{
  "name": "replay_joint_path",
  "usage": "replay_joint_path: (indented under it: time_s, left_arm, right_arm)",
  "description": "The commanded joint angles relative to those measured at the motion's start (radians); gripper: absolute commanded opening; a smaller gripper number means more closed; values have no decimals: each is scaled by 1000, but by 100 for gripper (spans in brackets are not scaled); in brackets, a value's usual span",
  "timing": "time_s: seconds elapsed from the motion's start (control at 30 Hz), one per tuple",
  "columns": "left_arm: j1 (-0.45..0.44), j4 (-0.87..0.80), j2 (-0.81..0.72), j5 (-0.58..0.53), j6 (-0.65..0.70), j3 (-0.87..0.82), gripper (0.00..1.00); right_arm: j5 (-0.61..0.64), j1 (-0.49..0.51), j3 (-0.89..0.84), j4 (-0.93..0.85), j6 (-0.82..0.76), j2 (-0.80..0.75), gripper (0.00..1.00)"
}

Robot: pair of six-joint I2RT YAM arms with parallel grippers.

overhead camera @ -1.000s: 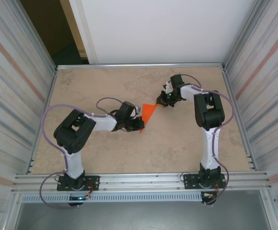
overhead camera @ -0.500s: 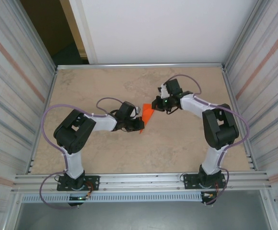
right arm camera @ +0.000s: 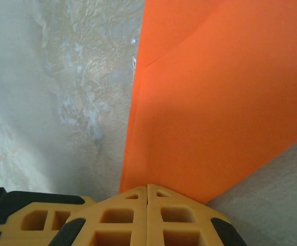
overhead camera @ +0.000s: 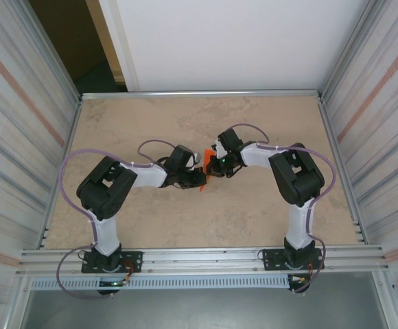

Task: Fold a paper plane with a square sheet of paper (pick it up from the middle)
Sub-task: Fold the wing for the fifth time at the center of the table.

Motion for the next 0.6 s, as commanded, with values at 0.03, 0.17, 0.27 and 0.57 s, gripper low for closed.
replay_joint_path:
  time_s: [0.03, 0.17, 0.27, 0.57]
  left_arm:
    - [0, -138, 18, -21, 16, -44, 0]
    - [0, -157, 14, -26, 16, -64, 0]
    - [0, -174, 19, -29, 10, -77, 0]
    - [6, -176, 22, -22, 25, -70, 0]
  right_arm:
    - [14, -33, 28, -2, 10, 61, 0]
    - [23, -125, 54, -3, 11, 100, 0]
    - [-11, -208, 115, -10, 13, 148, 0]
    - [-45, -341, 330, -117, -9, 253, 0]
